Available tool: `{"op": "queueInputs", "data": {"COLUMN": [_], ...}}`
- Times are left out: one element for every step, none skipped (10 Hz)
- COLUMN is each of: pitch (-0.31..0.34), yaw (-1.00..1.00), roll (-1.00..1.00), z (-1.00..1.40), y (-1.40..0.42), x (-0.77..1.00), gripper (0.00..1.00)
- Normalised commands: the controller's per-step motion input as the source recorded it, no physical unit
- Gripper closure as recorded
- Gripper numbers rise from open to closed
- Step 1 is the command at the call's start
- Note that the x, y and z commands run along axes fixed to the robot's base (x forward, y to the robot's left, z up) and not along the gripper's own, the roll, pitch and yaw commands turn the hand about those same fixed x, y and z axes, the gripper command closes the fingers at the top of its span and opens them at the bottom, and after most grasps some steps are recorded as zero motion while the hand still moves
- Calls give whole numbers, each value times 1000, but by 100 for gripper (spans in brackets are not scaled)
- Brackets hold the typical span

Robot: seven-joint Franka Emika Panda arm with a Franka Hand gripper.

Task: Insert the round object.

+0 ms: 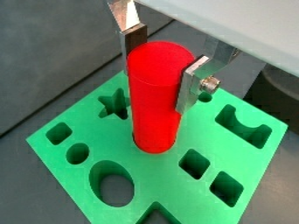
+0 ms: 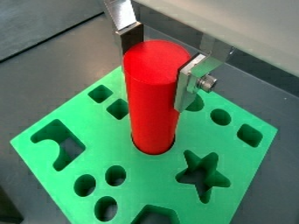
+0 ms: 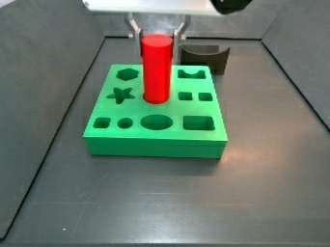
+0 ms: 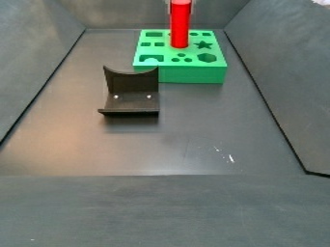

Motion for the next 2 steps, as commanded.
{"op": "queueInputs", "data": {"pitch": [-119, -127], "yaw": [14, 109], "roll": [-137, -67], "z": [-311, -277], "y": [-123, -246], "x": [0, 0], "gripper": [100, 100]}}
